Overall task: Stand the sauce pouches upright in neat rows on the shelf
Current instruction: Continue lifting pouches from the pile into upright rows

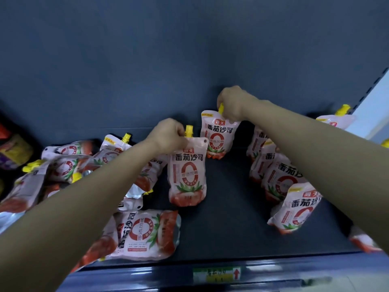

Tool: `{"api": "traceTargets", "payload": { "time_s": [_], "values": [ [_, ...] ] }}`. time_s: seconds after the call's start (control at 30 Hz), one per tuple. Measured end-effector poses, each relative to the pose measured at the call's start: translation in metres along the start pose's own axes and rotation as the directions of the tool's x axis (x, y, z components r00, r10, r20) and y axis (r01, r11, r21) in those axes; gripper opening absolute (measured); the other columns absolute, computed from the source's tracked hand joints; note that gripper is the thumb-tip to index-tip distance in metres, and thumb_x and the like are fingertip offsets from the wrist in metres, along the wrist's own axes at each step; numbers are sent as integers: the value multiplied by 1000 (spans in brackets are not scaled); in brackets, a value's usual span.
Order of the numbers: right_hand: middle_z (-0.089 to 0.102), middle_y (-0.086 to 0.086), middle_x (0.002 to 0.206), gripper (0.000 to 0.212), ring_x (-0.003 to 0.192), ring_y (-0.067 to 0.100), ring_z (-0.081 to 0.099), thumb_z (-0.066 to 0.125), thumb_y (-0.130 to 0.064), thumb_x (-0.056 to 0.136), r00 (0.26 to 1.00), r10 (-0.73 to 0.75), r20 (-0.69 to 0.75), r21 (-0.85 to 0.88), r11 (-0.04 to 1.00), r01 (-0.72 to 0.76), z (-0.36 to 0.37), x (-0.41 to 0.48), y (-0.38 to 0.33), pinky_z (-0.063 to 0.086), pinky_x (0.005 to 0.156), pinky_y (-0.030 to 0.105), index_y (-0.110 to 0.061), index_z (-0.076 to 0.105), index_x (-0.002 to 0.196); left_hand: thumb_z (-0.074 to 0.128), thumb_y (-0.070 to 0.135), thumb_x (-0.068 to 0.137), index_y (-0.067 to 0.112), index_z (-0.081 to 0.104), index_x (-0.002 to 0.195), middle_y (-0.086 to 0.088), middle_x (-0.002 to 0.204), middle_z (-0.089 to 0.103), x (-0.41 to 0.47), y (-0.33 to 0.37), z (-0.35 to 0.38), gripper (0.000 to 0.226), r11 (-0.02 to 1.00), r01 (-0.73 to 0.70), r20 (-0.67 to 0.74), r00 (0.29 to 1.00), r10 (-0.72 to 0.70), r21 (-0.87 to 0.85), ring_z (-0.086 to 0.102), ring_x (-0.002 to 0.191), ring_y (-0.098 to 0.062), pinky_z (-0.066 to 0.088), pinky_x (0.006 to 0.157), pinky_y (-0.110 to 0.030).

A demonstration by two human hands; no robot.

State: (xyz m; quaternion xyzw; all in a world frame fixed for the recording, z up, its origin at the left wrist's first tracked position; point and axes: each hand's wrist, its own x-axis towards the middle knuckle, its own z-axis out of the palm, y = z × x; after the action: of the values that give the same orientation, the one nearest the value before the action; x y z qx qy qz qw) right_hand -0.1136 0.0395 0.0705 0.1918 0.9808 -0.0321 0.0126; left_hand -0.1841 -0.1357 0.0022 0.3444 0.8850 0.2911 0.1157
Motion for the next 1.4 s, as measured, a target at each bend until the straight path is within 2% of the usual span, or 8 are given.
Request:
{"api": "traceTargets", "payload": {
  "time_s": [0.17,0.33,0.43,0.53,0.7,0.83,1.07,1.4],
  "values": [
    [62,19,116,34,102,37,62,56,3,80,999,13,-43,22,1000,-12,-11,-12,4,53,82,35,-2,64,112,79,24,70,18,51,51,4,55,51,-5,27,4,35,983,-3,-86,996,-13,-184,47,54,-14,39,55,-25],
    [60,20,119,33,105,40,59,53,-3,84,984,13,-177,42,999,-6,-20,-28,7,51,84,36,-7,63,115,76,17,74,7,62,67,-2,70,62,-11,49,20,18,963,-70,-142,989,34,-259,55,65,-16,47,64,-30],
    [60,19,120,35,106,40,59,52,-2,83,978,-13,-207,63,998,26,-25,-38,10,53,88,39,-9,65,114,71,9,77,2,64,70,5,67,62,-14,59,24,12,965,-121,-163,983,84,-232,57,67,-8,48,63,-21],
    [63,17,118,31,106,38,60,51,-3,83,978,-34,-204,72,996,50,-29,-45,11,54,88,41,-9,67,109,71,8,77,13,61,60,17,65,58,-19,64,22,21,967,-112,-140,987,81,-231,53,65,5,40,58,-11],
    [66,16,111,28,102,37,61,49,-3,84,977,-81,-198,78,992,98,-30,-55,11,54,88,43,-8,70,101,68,10,80,11,64,73,-2,80,65,-28,68,24,8,975,-99,-153,986,68,-201,60,77,-15,49,75,-27],
    [66,16,113,31,102,37,61,48,-2,83,972,-129,-197,63,988,144,-33,-62,8,54,87,40,-12,69,103,68,14,81,12,64,82,2,78,63,-39,69,17,5,974,-89,-165,985,55,-208,58,77,-13,46,69,-21],
    [65,14,113,24,100,36,62,57,-9,85,938,-269,-217,22,960,280,-35,-76,-9,53,86,40,-14,68,105,66,17,83,12,62,97,-3,96,66,-84,59,-18,16,996,-83,-307,949,76,-9,61,89,-17,42,78,-23],
    [69,16,109,31,103,34,62,68,-20,83,851,-522,59,51,853,519,3,-91,-92,52,88,44,-2,65,108,66,18,81,8,61,108,-12,111,64,-164,5,-58,29,952,51,-391,917,75,301,59,100,-31,47,83,-36]
  ]
}}
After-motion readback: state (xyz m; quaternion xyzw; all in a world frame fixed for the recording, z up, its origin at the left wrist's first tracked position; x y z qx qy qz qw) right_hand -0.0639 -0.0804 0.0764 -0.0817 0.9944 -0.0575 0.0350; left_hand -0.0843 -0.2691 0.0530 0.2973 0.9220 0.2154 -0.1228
